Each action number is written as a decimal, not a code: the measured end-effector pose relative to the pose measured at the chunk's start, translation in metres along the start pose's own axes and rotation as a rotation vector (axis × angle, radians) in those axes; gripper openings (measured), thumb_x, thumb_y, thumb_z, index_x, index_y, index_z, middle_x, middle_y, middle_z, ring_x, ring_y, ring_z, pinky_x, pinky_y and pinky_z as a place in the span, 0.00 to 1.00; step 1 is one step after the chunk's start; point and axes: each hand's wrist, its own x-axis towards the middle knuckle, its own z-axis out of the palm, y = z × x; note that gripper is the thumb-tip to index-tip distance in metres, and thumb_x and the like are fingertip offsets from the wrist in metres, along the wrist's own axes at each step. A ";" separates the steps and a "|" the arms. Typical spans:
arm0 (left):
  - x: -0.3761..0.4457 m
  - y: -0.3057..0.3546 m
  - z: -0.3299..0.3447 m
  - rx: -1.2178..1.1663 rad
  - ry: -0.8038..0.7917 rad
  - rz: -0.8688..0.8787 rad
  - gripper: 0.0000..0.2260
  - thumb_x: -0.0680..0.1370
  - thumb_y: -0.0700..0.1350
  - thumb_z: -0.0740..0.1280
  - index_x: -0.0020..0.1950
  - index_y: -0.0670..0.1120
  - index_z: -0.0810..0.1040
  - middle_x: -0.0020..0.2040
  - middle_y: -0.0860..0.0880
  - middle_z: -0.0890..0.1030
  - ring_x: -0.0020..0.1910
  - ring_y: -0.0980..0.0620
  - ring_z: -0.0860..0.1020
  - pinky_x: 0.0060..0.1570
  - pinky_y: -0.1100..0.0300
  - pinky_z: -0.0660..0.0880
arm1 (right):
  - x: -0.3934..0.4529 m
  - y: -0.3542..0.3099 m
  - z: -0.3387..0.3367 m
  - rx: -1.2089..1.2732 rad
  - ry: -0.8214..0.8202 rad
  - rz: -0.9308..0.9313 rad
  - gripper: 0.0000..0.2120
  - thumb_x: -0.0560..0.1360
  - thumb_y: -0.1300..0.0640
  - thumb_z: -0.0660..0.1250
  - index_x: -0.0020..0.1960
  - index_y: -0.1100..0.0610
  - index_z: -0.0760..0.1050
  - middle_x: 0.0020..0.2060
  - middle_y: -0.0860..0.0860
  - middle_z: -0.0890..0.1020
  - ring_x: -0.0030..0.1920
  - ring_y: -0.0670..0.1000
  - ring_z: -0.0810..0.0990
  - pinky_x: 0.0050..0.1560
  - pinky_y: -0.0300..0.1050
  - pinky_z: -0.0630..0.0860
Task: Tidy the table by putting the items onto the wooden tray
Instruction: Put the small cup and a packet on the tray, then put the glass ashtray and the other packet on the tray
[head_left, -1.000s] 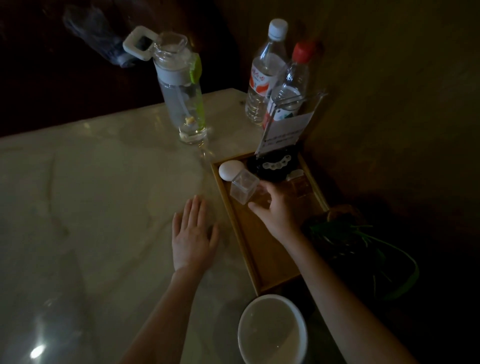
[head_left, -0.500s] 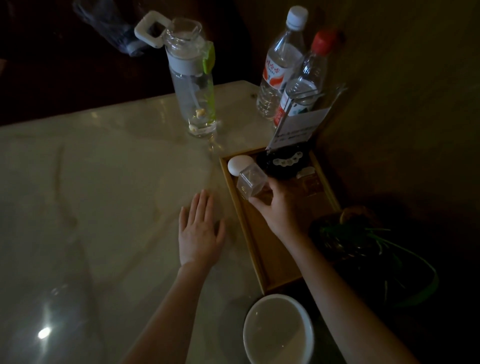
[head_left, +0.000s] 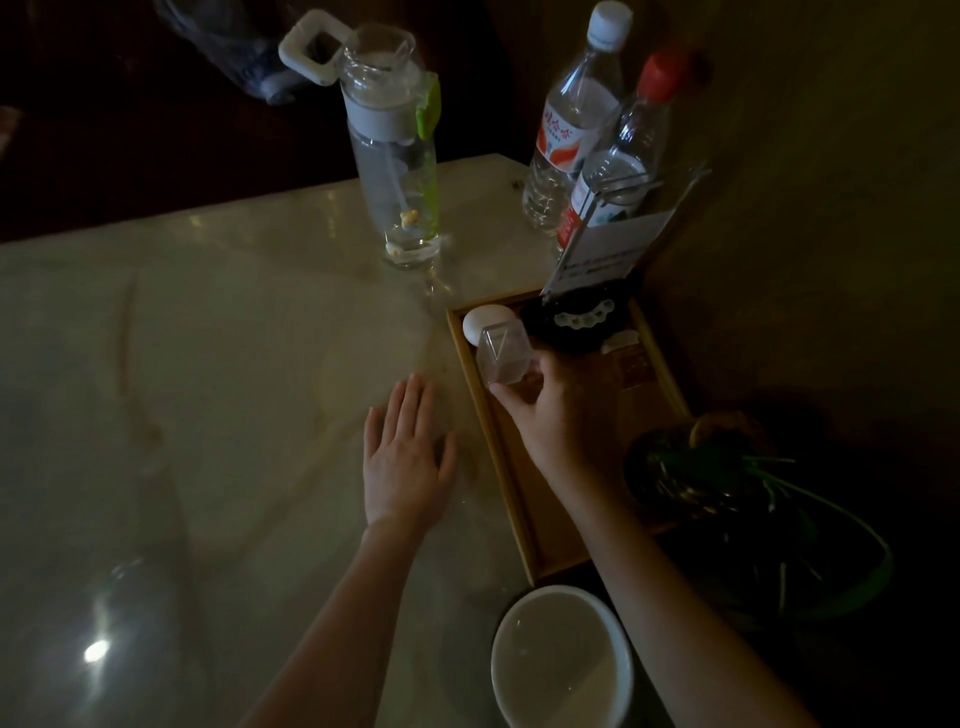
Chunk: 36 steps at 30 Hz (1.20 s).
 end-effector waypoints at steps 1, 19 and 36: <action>0.000 0.000 0.000 0.002 -0.003 0.000 0.28 0.75 0.56 0.47 0.73 0.46 0.58 0.74 0.48 0.59 0.73 0.53 0.51 0.71 0.52 0.46 | 0.000 0.000 0.000 0.002 0.003 0.001 0.19 0.70 0.55 0.71 0.56 0.61 0.72 0.52 0.56 0.79 0.52 0.53 0.77 0.46 0.38 0.68; -0.001 -0.001 -0.001 0.029 -0.020 0.022 0.29 0.74 0.56 0.46 0.73 0.46 0.56 0.75 0.48 0.57 0.74 0.52 0.50 0.71 0.52 0.44 | -0.010 0.003 -0.001 -0.121 -0.005 0.004 0.15 0.74 0.55 0.66 0.58 0.61 0.73 0.57 0.57 0.76 0.59 0.55 0.73 0.55 0.41 0.69; -0.042 -0.045 -0.095 0.165 -0.099 0.176 0.24 0.78 0.50 0.57 0.72 0.43 0.60 0.72 0.44 0.64 0.71 0.46 0.61 0.66 0.52 0.59 | -0.080 -0.075 0.008 -0.684 -0.287 -0.554 0.25 0.76 0.56 0.60 0.71 0.59 0.59 0.68 0.55 0.69 0.68 0.54 0.65 0.66 0.49 0.64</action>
